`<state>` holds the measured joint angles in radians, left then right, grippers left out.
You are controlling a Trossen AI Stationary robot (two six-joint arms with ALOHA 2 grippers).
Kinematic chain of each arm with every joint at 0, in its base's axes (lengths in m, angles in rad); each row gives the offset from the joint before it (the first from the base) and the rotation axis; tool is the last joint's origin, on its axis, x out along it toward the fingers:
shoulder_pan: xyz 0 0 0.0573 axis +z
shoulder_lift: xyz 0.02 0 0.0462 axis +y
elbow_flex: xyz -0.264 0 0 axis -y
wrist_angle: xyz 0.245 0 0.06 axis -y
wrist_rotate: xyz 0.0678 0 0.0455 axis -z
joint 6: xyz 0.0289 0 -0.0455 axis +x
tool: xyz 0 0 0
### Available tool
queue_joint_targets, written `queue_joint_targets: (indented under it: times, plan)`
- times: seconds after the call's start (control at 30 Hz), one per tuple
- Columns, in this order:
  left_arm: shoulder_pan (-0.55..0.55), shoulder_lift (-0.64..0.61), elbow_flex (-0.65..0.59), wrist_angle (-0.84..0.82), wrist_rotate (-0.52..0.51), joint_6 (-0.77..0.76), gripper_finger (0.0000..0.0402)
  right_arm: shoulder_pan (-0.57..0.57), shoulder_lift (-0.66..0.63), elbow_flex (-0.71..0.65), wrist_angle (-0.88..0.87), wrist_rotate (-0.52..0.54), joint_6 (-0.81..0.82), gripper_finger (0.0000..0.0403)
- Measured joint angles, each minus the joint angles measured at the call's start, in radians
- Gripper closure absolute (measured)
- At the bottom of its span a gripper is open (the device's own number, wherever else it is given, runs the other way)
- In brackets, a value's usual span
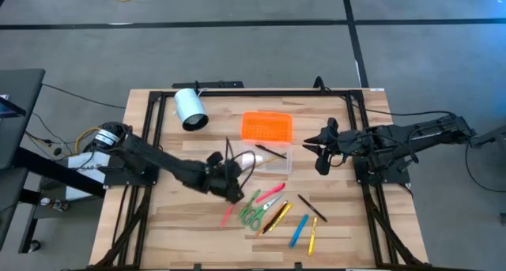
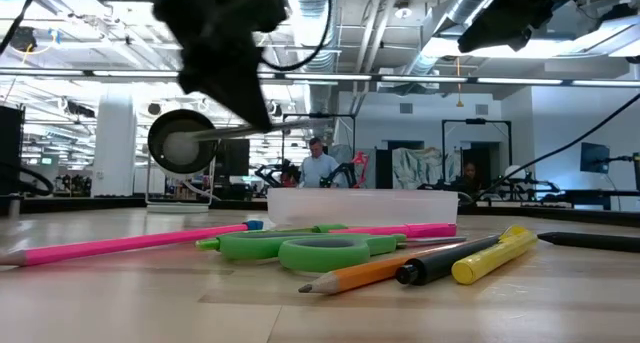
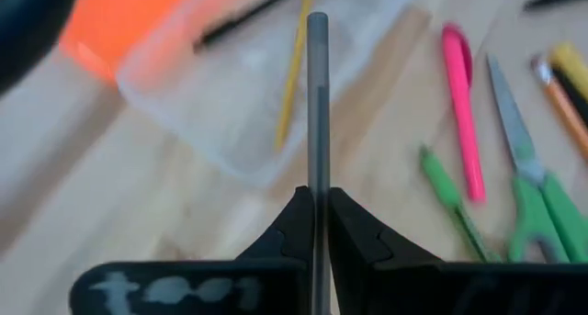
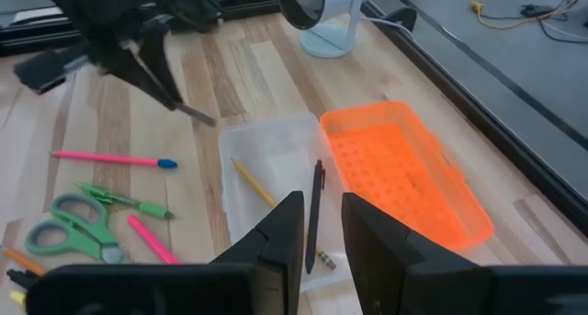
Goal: Pick & place school supplies into a supply box
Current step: Put the gray pen into the orange supply box
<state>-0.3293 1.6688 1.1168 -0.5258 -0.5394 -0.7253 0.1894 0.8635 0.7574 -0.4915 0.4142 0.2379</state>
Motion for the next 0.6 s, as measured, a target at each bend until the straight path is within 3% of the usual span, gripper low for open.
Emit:
queue_joint_targets:
  times: [0.37,0.6]
  plan:
    - [0.194,0.001,0.001,0.258,0.117,0.446,0.0400,0.000,0.000,0.000,0.007,0.004,-0.001,0.0331]
    - [0.291,0.002,0.001,0.289,0.189,0.577,0.0400,0.000,0.000,0.000,0.022,0.007,0.021,0.0331]
